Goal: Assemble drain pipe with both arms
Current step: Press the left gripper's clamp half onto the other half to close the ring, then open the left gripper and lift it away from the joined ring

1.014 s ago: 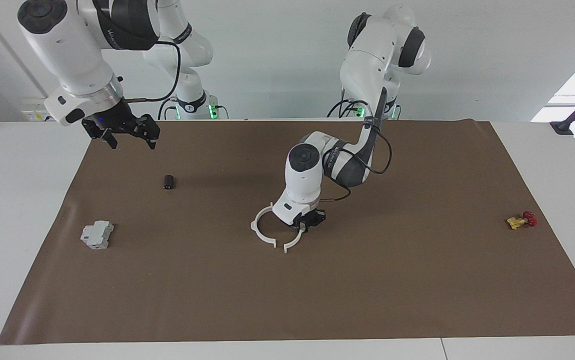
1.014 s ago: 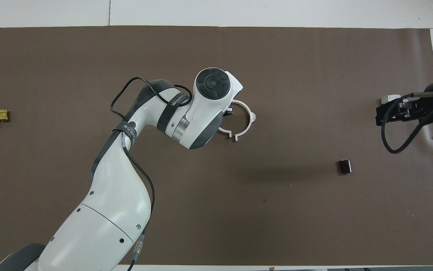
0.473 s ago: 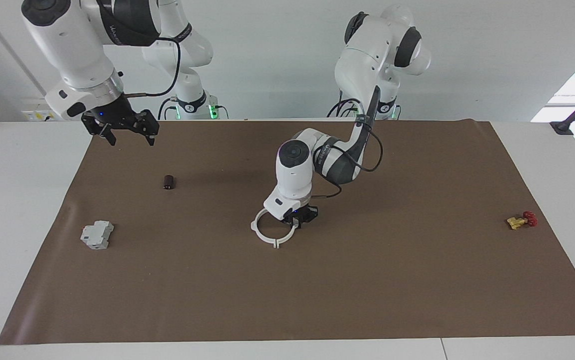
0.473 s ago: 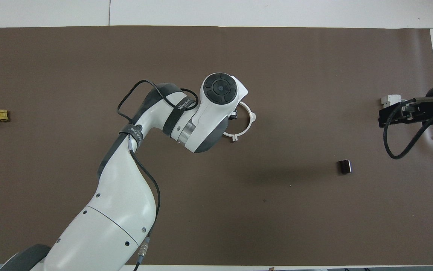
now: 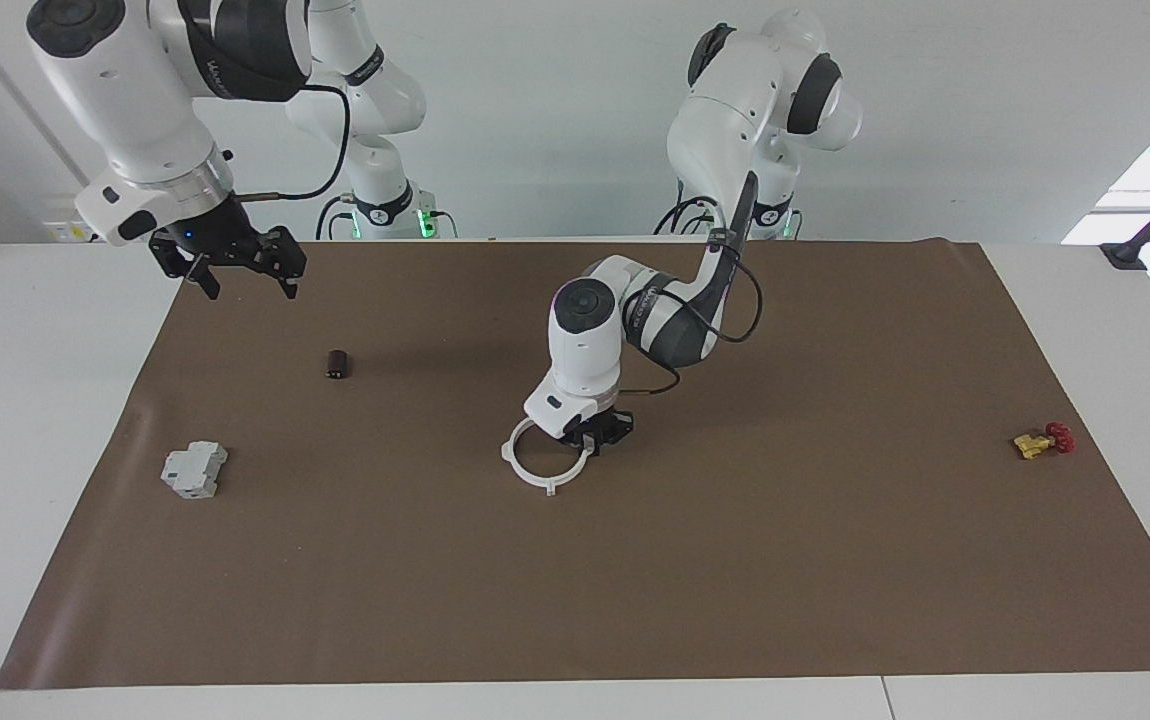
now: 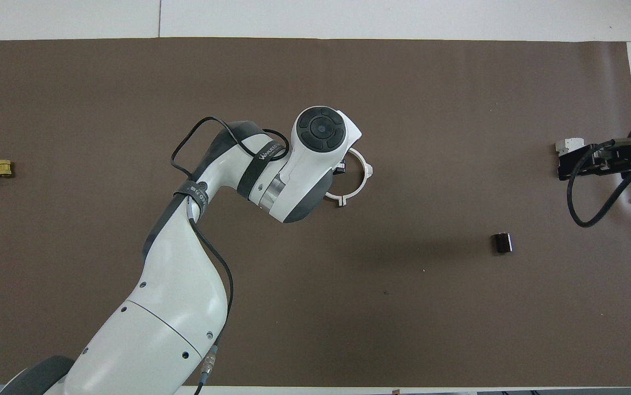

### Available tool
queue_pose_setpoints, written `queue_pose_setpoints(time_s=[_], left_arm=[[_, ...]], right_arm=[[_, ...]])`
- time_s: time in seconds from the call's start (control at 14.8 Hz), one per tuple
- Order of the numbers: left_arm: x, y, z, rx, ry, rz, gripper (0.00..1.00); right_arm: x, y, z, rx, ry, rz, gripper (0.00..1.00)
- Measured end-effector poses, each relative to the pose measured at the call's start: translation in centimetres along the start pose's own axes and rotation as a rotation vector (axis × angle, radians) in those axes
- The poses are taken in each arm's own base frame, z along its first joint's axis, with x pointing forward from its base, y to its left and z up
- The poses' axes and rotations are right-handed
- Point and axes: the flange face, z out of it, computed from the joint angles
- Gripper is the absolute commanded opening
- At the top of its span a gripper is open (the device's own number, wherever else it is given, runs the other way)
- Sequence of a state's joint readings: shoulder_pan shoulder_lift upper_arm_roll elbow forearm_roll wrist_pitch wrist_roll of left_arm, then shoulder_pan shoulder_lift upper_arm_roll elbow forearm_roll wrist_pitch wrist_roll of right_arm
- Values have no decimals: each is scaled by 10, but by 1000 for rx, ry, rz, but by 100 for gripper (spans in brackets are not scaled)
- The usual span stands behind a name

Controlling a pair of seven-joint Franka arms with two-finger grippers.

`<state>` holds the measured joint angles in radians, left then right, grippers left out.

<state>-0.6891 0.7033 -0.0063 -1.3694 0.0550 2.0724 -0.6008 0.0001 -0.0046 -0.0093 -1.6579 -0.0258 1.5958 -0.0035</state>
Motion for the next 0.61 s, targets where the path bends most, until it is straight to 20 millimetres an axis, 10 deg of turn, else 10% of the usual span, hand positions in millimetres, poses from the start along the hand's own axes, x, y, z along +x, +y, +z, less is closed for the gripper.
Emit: queue_pose_setpoints(time_s=[0.14, 0.61], left_arm=[[2, 0, -1, -5, 9, -2, 100], [-1, -9, -12, -51, 85, -8, 100]], right_arm=[[0, 0, 0, 0, 4, 0, 100], [3, -1, -2, 0, 26, -1, 100]])
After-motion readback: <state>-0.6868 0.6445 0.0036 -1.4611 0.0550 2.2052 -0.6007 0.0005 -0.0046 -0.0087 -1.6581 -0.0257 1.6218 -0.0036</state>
